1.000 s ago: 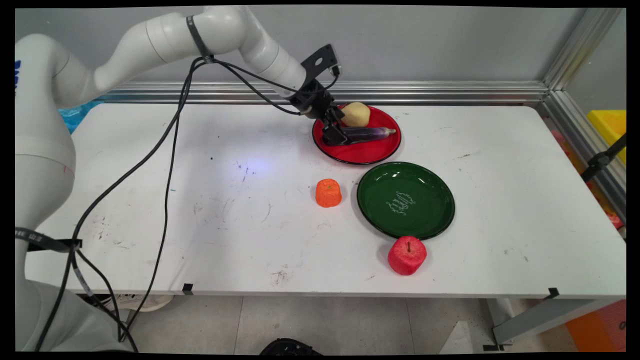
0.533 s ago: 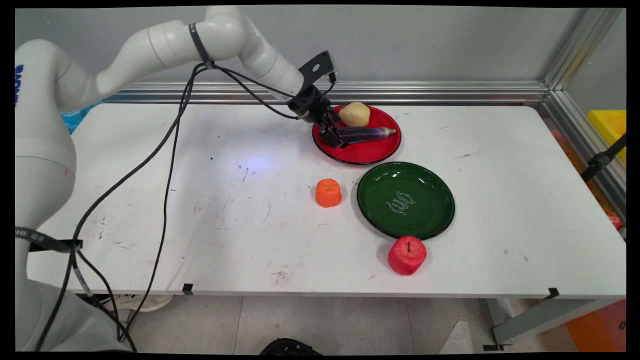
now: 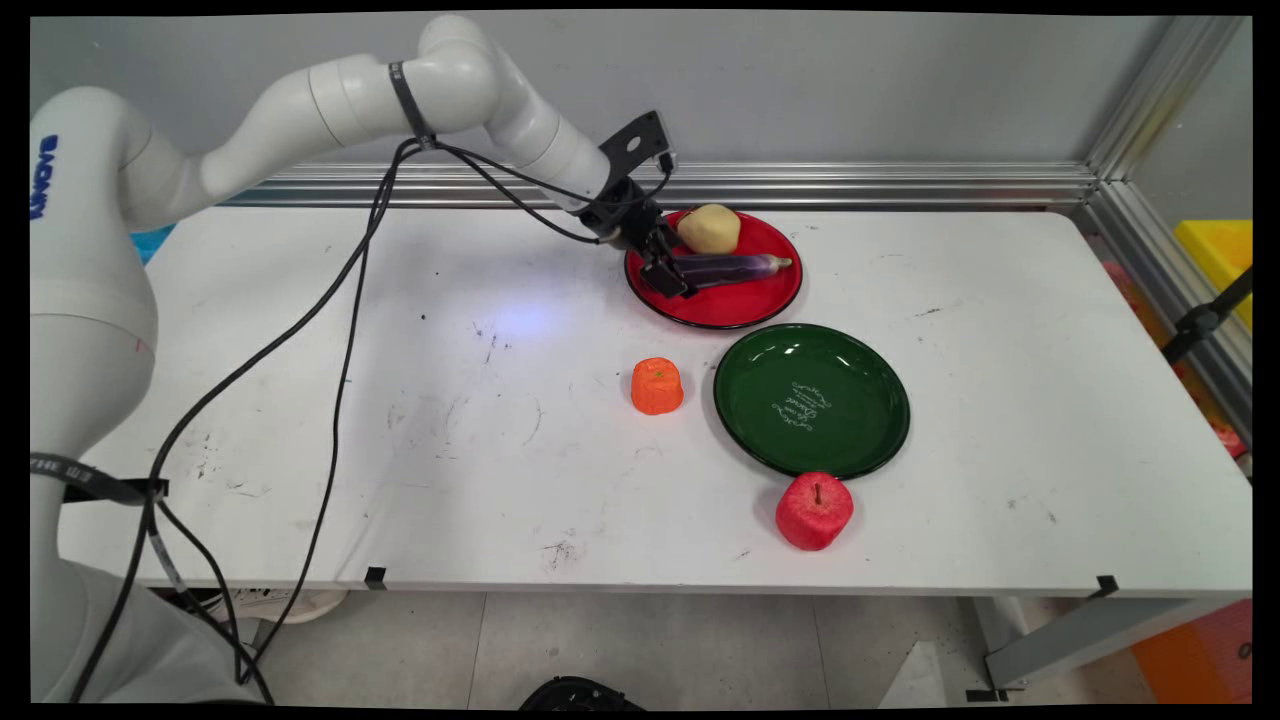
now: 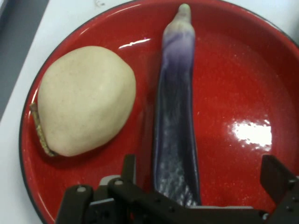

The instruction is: Pick up the eggplant from the red plate, then place the picked object on the table

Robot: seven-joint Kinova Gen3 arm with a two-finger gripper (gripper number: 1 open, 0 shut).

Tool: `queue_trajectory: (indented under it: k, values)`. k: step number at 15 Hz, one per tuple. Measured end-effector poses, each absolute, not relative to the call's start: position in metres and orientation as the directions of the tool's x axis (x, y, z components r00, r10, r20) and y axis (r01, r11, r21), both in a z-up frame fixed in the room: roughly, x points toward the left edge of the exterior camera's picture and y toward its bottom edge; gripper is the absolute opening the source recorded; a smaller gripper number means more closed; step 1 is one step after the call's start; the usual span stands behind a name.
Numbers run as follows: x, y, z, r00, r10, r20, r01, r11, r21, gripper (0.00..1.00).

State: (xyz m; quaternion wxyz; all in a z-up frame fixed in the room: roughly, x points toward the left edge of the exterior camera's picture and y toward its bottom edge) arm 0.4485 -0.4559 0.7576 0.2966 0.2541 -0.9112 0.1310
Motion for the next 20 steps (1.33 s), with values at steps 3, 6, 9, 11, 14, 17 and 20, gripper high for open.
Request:
queue_trajectory:
  k: [3,6,9,11,14,17,20]
  values:
    - [0.449,-0.458,0.753,-0.694,-0.388,0.607,-0.546,0.833,-0.091,1.0]
    - [0.448,-0.461,0.748,-0.694,-0.388,0.607,-0.548,0.831,-0.094,1.0]
    - [0.447,-0.462,0.745,-0.695,-0.385,0.607,-0.546,0.832,-0.096,0.0]
    - [0.446,-0.463,0.743,-0.696,-0.384,0.607,-0.544,0.833,-0.097,0.0]
    - [0.445,-0.462,0.742,-0.698,-0.383,0.606,-0.542,0.835,-0.097,0.0]
    - [0.444,-0.46,0.744,-0.699,-0.382,0.605,-0.54,0.837,-0.095,0.0]
    - [0.441,-0.456,0.754,-0.698,-0.379,0.608,-0.536,0.839,-0.092,0.0]
